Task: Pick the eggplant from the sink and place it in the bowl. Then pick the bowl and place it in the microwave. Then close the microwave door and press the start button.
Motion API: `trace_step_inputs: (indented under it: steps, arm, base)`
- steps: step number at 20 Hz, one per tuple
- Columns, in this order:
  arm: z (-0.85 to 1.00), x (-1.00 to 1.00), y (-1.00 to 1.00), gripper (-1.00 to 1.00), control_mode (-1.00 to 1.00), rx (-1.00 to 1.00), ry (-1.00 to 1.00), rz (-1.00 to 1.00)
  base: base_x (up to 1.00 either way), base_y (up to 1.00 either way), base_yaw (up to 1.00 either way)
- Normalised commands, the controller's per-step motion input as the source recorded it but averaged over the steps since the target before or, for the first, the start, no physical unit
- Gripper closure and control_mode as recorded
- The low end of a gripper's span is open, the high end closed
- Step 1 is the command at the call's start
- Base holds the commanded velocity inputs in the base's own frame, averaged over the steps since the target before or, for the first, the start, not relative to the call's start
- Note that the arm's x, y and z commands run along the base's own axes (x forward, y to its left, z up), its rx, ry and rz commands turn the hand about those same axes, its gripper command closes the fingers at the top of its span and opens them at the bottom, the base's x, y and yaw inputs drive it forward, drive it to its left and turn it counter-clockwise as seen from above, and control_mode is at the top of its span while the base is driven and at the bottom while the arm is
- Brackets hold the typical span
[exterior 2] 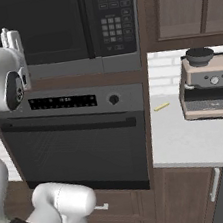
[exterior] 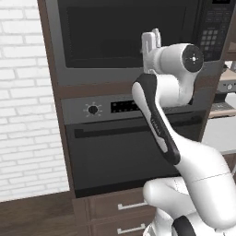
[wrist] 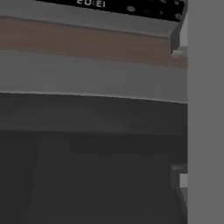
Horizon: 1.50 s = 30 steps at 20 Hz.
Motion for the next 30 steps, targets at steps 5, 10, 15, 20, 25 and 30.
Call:
trace_step_inputs:
  steps: [5,10,15,20,25,30]
  arm:
    - [-0.03,-0.96,-1.00,-1.00,-1.00,0.08,-0.03,-0.07]
    - [0.00,-0.66,-0.99,-1.00,-1.00,0.04,0.00,-0.01]
    - [0.00,-0.15,-0.86,-1.00,-1.00,0.01,0.00,0.00]
    - [0.00,0.21,-0.41,-1.00,-1.00,0.00,0.00,0.01]
    - [-0.01,0.27,-0.48,-1.00,-1.00,0.00,0.00,0.00]
    - [-0.08,0.27,-0.62,-1.00,-1.00,0.02,0.00,0.00]
  base:
    - [0.00,0.00,0.00]
    - [0.00,0.00,0.00]
    - [0.00,0.00,0.00]
    - [0.00,0.00,0.00]
    - [0.00,0.00,0.00]
    - [0.00,0.00,0.00]
